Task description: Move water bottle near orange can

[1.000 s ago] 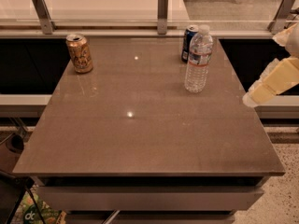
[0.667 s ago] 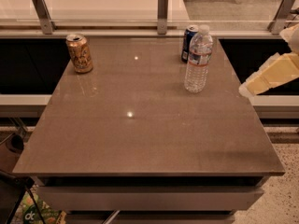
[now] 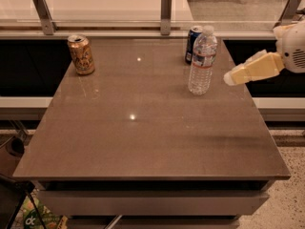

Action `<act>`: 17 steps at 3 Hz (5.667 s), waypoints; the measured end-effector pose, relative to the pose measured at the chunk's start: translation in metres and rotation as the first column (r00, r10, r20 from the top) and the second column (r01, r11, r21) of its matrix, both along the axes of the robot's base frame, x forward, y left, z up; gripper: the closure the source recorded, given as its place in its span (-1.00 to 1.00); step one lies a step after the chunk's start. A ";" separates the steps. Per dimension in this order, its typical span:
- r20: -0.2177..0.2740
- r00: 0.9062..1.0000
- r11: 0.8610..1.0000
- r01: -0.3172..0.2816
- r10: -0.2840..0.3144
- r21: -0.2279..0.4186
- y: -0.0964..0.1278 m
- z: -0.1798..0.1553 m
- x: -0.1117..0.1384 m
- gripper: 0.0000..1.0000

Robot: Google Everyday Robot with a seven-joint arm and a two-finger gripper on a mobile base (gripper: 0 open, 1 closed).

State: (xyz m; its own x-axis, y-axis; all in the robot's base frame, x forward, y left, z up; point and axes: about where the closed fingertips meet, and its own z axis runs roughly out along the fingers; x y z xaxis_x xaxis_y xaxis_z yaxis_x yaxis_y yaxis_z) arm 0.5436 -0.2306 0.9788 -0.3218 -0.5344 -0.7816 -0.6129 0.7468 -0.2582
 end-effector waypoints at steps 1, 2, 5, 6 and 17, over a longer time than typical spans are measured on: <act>0.058 0.998 0.994 -0.021 0.015 0.106 0.015 -0.013 0.020 -1.00; 0.098 0.995 0.978 -0.043 0.023 0.205 0.032 -0.027 0.036 -1.00; 0.205 0.979 0.905 -0.098 0.013 0.413 0.059 -0.045 0.068 -1.00; 0.211 0.977 0.894 -0.118 0.027 0.432 0.069 -0.048 0.077 -1.00; 0.298 0.944 0.839 -0.271 0.137 0.471 0.191 0.030 0.130 1.00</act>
Offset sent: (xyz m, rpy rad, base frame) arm 0.0571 0.0464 -0.0448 0.3388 -0.1413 0.0441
